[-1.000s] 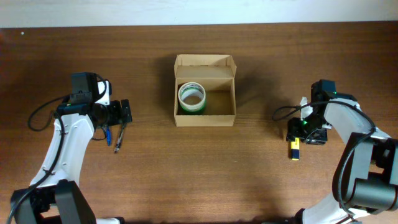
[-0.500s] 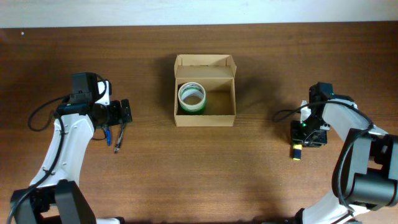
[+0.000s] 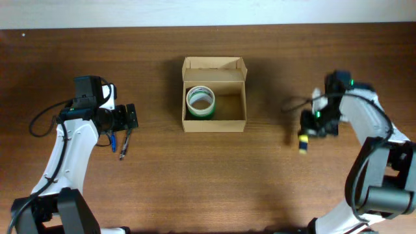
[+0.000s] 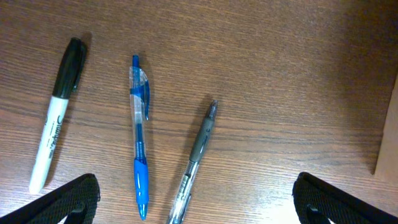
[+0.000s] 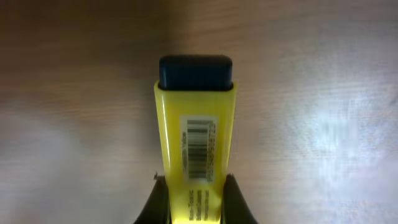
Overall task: Pack container
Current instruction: 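Carry the yellow highlighter into the box and release it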
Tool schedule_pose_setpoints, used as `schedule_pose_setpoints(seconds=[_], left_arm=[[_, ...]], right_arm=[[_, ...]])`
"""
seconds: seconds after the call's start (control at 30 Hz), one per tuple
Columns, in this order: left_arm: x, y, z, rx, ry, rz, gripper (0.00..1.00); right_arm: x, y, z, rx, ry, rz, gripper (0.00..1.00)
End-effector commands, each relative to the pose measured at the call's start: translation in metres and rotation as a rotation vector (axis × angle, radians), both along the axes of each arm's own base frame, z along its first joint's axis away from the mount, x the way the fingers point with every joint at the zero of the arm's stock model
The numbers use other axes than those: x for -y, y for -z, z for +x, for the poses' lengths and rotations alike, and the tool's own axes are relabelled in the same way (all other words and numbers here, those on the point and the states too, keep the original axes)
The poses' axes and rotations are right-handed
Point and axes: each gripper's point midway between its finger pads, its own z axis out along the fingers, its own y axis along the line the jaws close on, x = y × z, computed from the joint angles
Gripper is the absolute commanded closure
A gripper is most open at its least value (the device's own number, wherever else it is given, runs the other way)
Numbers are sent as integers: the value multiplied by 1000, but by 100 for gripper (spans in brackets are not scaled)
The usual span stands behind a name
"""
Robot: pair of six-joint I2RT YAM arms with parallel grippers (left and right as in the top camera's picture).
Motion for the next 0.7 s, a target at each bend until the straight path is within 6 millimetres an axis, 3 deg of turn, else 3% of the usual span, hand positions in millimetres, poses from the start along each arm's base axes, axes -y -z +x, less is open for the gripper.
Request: schedule_pose_setpoints(seconds=[0.0,0.07,0.2,0.3,0.37,0.5,0.67], left_arm=[[0,-3,4,9,13,-4,1],[0,-3,4,9,13,-4,1],[0,-3,4,9,13,-4,1],[0,-3,4,9,13,-4,1],[0,-3,4,9,13,-4,1],[0,-3,4,9,13,-4,1],[0,-3,4,9,13,-4,1]], right_arm=[[-45,-98,46,251,-114,62,96],[-74,-148,57,349,-198,65,96],[-140,-223,62,556,-459,56,96],[-189,-245,50,669,-737,-4,96],[-214,-242,40,693,-918,-71,96],[-253,-216,28,670,-1235,-186,96],[-276,-172,28,588,-1530,-219,96]])
